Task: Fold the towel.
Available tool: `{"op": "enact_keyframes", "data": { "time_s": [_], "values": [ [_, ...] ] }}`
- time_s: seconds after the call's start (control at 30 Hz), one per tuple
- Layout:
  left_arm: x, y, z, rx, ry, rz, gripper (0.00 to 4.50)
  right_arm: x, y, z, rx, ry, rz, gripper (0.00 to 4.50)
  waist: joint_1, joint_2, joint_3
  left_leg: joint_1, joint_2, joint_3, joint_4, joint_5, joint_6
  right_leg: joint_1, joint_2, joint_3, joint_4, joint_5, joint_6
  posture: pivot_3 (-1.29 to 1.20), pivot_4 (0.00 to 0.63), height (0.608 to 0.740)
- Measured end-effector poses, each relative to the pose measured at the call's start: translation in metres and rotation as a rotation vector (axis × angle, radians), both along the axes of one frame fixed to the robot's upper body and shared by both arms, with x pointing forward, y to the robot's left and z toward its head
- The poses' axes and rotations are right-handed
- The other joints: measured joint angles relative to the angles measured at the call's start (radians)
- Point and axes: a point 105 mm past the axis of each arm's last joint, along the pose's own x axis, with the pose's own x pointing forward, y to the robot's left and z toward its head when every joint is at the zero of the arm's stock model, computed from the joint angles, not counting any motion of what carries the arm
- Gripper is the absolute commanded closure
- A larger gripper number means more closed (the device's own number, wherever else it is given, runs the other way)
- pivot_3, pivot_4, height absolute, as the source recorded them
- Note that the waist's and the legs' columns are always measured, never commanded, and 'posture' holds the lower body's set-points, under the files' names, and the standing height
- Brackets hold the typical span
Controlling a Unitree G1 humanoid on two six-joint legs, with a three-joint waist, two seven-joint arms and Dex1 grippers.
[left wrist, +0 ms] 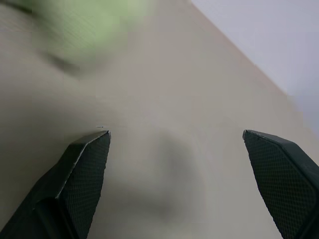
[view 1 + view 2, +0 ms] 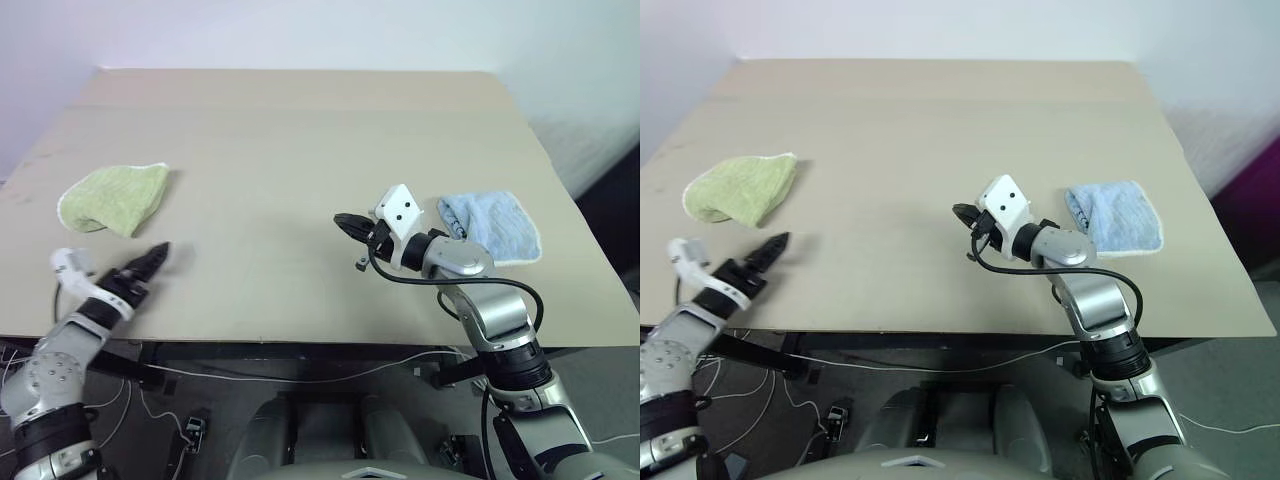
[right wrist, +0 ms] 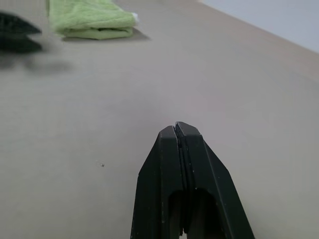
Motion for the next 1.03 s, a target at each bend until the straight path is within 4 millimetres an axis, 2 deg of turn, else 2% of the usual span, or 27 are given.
{"op": "enact_keyframes", "data": {
  "time_s": [0.1,0.23,0.3,0.43,0.53,0.6,0.77,0.87,1.03],
  "values": [
    [0.018,-0.025,0.009,0.107,-0.063,-0.029,0.04,0.004,-0.007,-0.001,0.003,0.005,-0.028,4.5,0.007,0.0,0.0,0.0,-0.001,0.0,0.0,0.0,0.0,0.001,0.0,-0.001,-0.001,0.0,0.0,0.0,0.15,0.74],
    [0.046,-0.062,0.034,0.255,-0.217,-0.079,0.04,0.01,-0.021,-0.001,0.006,-0.006,-0.08,4.5,0.004,0.0,0.0,0.0,-0.001,0.001,0.0,0.0,0.0,0.0,0.0,-0.001,-0.001,0.0,0.0,0.0,0.15,0.74],
    [0.055,-0.078,0.042,0.346,-0.281,-0.123,0.04,0.014,-0.038,-0.002,0.012,-0.007,-0.141,4.5,0.001,0.0,0.0,0.0,-0.001,0.001,-0.001,0.0,0.0,0.0,0.001,-0.001,-0.001,0.0,0.0,0.0,0.15,0.74],
    [0.064,-0.098,0.039,0.461,-0.342,-0.219,0.04,0.016,-0.071,-0.007,0.03,-0.003,-0.248,4.5,0.002,0.001,0.0,0.0,0.0,0.002,-0.001,0.0,0.0,0.0,0.002,-0.001,-0.001,0.0,0.0,0.0,0.15,0.74],
    [0.066,-0.098,0.035,0.526,-0.365,-0.281,0.04,0.013,-0.094,-0.012,0.04,0.017,-0.311,4.5,0.001,0.001,0.0,0.0,0.0,0.002,-0.001,0.0,0.0,0.0,0.001,0.0,-0.001,0.0,0.0,0.0,0.15,0.74],
    [0.067,-0.096,0.035,0.536,-0.374,-0.305,0.04,0.01,-0.099,-0.011,0.058,0.017,-0.321,4.5,-0.002,0.001,0.0,0.0,0.0,0.002,-0.001,0.0,0.0,0.0,0.002,0.0,-0.001,0.0,0.0,0.0,0.15,0.74],
    [0.072,-0.085,0.04,0.533,-0.389,-0.305,0.04,0.003,-0.095,-0.001,0.087,-0.013,-0.288,4.5,0.0,0.001,0.0,0.0,0.0,0.002,0.0,0.0,0.0,0.0,0.002,0.0,-0.001,0.0,0.0,0.0,0.15,0.74],
    [0.072,-0.078,0.039,0.538,-0.387,-0.287,0.04,0.002,-0.095,-0.004,0.088,-0.004,-0.291,4.5,0.002,0.001,0.0,0.0,0.0,0.002,0.0,0.0,0.0,0.0,0.002,-0.001,-0.001,0.0,0.0,0.0,0.15,0.74],
    [0.068,-0.078,0.036,0.541,-0.383,-0.292,0.04,0.002,-0.091,-0.006,0.107,0.001,-0.289,4.5,0.002,0.001,0.0,0.0,0.0,0.002,0.0,0.0,0.0,0.0,0.001,0.0,-0.001,0.0,0.0,0.0,0.15,0.74]
  ]
}}
